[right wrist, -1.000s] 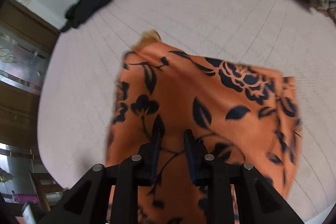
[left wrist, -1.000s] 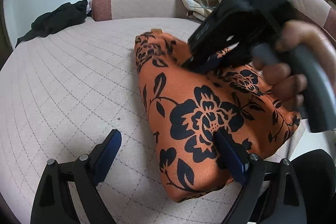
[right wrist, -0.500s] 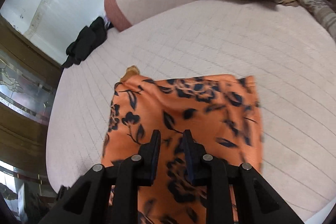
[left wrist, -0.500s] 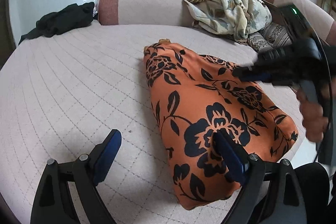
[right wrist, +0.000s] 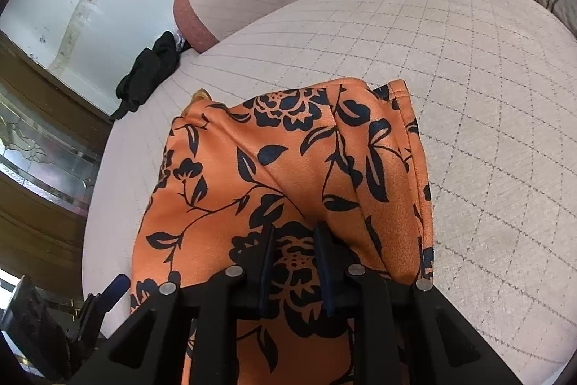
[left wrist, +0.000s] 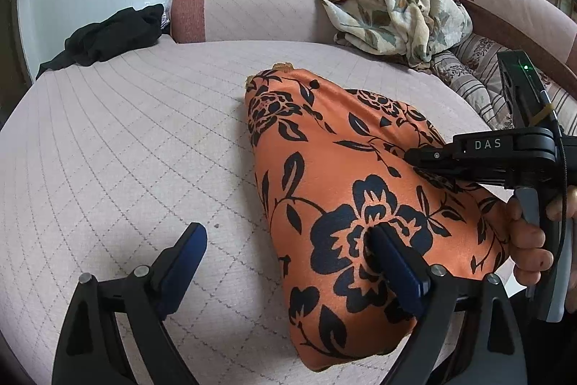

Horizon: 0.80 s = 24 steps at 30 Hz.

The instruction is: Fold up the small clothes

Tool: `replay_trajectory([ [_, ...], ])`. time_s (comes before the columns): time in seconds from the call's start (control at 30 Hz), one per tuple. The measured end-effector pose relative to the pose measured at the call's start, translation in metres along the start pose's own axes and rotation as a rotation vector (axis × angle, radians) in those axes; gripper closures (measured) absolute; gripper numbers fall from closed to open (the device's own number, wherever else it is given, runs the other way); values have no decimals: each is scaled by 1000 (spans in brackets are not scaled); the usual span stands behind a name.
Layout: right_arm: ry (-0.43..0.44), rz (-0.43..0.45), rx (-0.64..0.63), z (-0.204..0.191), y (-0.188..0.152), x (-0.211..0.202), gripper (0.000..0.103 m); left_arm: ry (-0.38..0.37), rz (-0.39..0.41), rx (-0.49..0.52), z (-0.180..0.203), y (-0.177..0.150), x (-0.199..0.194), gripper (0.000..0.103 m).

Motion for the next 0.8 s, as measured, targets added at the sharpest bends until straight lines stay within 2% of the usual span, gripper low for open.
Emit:
replay_trajectory([
  [0.4,11,-15,-4,0,9,0,78,2,-5,2,3,0,3,10],
  [0.6,32,73,10,3,9,-29,78,2,-5,1,2,-1,4,10],
  [0.67,15,52,1,5,8,-24,78,-1,-6,-1,3,-1,4,10],
  [0.73,-5,-35,-13,6,1,-5,77,2,-9,0,3,-1,5,10],
  [0.8,-15,-25,-35,4,2,-5,77,2,-7,-1,3,-2,5,10],
])
Point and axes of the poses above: each gripper's, at about its wrist camera, not at the fingertips, and x roughly the way its jaws point, z to its right, y to its top, the point moved 4 cm from there along x, roughly the way its jaws point, and after that the axes turned 15 degrees about -y, right-handed, at the moved point
